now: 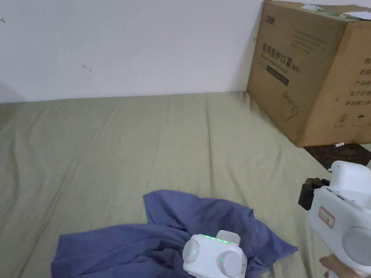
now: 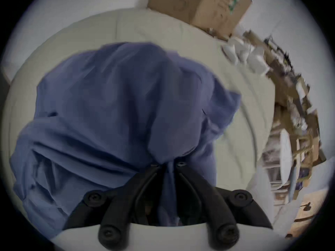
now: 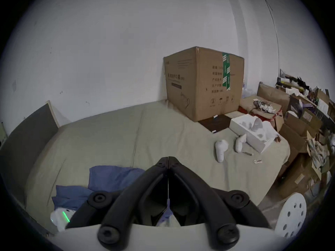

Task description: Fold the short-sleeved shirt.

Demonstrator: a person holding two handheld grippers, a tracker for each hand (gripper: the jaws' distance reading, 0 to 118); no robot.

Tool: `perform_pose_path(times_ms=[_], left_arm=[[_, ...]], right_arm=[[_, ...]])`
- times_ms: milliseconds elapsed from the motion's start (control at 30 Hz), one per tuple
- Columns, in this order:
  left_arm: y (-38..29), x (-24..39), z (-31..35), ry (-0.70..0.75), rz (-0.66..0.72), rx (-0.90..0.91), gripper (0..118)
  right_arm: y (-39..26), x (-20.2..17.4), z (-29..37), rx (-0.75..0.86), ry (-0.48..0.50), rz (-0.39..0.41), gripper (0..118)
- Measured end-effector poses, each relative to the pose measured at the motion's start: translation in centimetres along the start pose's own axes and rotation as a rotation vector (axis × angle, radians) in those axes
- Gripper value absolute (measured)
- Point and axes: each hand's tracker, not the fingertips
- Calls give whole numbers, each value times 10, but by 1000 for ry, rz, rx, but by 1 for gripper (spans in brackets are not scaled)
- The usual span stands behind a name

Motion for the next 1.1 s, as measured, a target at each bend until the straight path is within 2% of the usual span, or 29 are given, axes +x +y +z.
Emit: perform_pose_path(times_ms=[33,100,133,167,233,267,400,467,500,533,567,633,667,700,833,900,1000,1033,1067,1100], left_arm=[[0,-1,4,-9,34,69,8],[11,-10,8,-45,99,24,16],[14,-12,14,-61,99,19,30],[14,-16,17,-79,98,16,52],[13,-21,28,-106,98,8,103],[14,-24,32,-103,99,13,109],[7,-47,85,-17,84,149,105],[1,-69,108,18,123,182,95],[-4,-83,120,32,146,205,79],[-7,-98,129,57,185,227,43],[-15,-111,138,85,216,245,43],[-38,-137,145,183,281,255,23],[-52,-144,149,239,304,252,1],[-71,-155,147,276,344,256,1],[-122,-192,134,255,439,187,0],[-129,-211,135,293,474,174,0],[-118,-240,151,290,546,257,0],[-110,-254,154,300,548,272,8],[-99,-260,163,317,548,289,24],[-89,-273,164,347,543,299,49]], right_arm=[[-2,-3,-1,-8,1,12,0],[-5,-9,-4,-19,4,38,0],[-6,-12,-6,-24,9,41,0],[-6,-14,-7,-30,21,40,0],[-6,-21,-8,-38,49,41,0],[-6,-24,-8,-38,55,47,0],[-7,-42,-9,-42,93,64,0],[-9,-53,-10,-52,134,68,0],[-11,-59,-10,-57,149,77,0],[-13,-67,-11,-60,163,94,0],[-15,-74,-11,-65,176,112,0],[-21,-88,-13,-82,209,136,0],[-25,-95,-14,-92,229,142,0],[-29,-102,-16,-106,247,148,0],[-43,-126,-26,-147,277,190,0],[-49,-136,-32,-170,290,200,0],[-51,-145,-39,-184,316,207,0],[-51,-147,-42,-187,321,214,0],[-51,-151,-45,-189,322,220,0],[-52,-154,-47,-191,318,228,0]])
